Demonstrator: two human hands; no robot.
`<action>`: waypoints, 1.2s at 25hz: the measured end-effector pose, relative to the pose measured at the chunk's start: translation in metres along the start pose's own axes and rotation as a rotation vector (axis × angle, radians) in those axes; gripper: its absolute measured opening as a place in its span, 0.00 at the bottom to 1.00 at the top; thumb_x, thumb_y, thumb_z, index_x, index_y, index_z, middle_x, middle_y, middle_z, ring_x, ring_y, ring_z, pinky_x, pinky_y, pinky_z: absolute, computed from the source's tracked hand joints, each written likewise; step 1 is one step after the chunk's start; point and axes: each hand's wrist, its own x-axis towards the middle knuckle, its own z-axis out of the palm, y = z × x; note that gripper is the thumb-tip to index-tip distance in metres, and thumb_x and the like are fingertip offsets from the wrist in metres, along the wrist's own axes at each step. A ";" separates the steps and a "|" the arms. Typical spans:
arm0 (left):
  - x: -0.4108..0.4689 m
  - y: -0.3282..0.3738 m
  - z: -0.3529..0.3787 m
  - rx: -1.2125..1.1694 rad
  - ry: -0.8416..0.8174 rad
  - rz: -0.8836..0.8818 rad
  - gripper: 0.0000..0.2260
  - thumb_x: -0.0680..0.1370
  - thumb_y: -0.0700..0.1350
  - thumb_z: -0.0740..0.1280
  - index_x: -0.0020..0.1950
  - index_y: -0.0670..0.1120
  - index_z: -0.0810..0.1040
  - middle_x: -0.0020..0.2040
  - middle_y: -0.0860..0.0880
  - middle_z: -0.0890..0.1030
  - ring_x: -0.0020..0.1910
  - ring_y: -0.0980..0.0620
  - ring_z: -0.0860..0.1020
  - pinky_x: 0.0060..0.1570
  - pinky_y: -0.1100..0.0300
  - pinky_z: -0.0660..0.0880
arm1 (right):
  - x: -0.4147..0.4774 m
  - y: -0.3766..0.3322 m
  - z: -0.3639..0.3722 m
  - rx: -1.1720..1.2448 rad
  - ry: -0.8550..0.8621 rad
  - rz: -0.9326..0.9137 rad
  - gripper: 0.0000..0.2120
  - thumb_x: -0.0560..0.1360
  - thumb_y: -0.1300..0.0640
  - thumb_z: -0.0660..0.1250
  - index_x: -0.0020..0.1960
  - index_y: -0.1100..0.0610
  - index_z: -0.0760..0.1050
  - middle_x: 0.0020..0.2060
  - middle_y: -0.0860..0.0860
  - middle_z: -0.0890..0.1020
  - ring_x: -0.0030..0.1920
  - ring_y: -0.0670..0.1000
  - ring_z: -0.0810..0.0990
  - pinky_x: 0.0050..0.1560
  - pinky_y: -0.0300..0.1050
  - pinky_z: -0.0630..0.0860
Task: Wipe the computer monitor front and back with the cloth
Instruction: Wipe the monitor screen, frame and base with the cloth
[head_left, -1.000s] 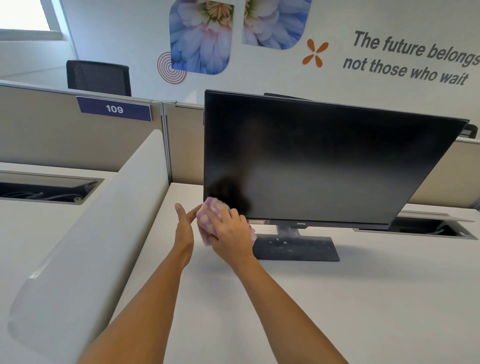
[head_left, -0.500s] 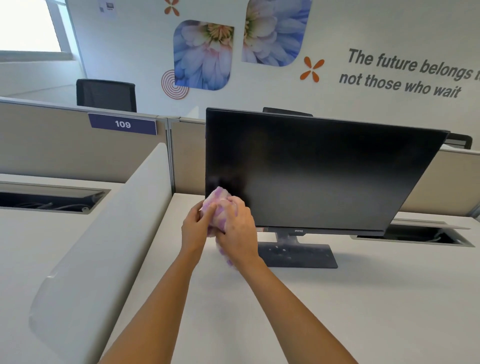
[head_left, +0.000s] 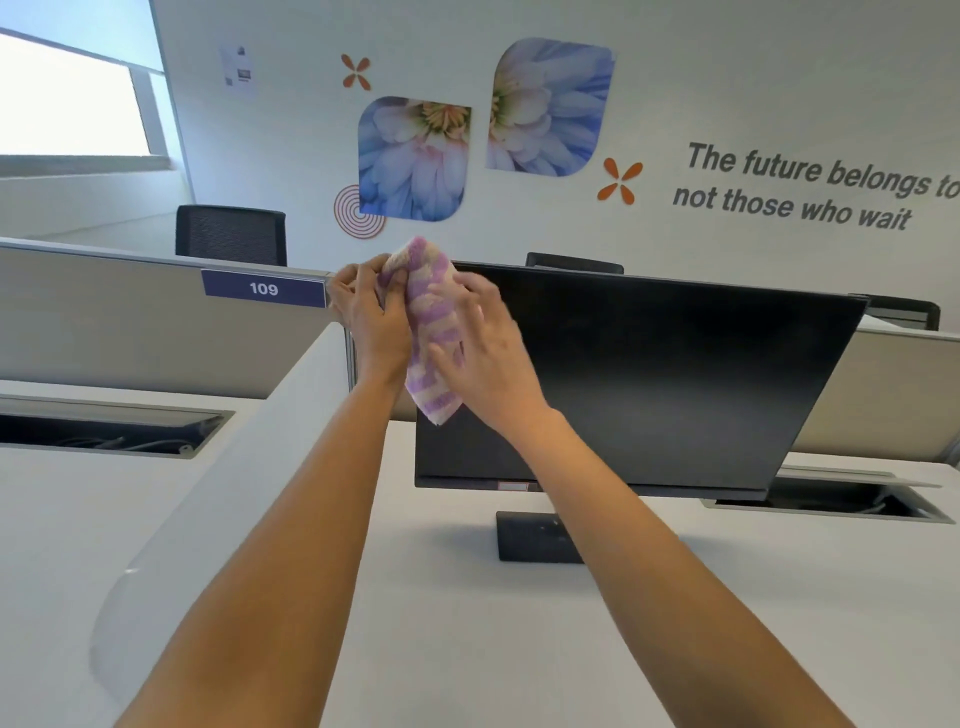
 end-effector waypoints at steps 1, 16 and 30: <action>0.006 0.001 0.003 0.044 0.048 -0.003 0.09 0.80 0.46 0.62 0.57 0.45 0.77 0.56 0.47 0.65 0.57 0.52 0.63 0.57 0.68 0.61 | 0.010 0.008 -0.007 -0.071 0.037 -0.005 0.19 0.74 0.53 0.65 0.63 0.58 0.71 0.63 0.55 0.71 0.58 0.54 0.75 0.50 0.50 0.76; -0.014 -0.024 0.046 0.215 0.042 0.078 0.23 0.80 0.60 0.52 0.68 0.48 0.69 0.64 0.48 0.76 0.63 0.47 0.74 0.63 0.52 0.69 | 0.027 0.081 -0.012 -0.391 -0.008 0.214 0.24 0.80 0.47 0.46 0.65 0.54 0.73 0.58 0.51 0.78 0.62 0.53 0.72 0.69 0.52 0.59; -0.017 -0.043 0.054 0.465 0.117 0.252 0.13 0.73 0.59 0.67 0.51 0.53 0.73 0.54 0.43 0.69 0.54 0.50 0.61 0.55 0.51 0.60 | 0.025 0.082 -0.012 -0.434 -0.033 0.200 0.20 0.80 0.50 0.50 0.66 0.54 0.71 0.60 0.53 0.76 0.63 0.54 0.71 0.70 0.52 0.58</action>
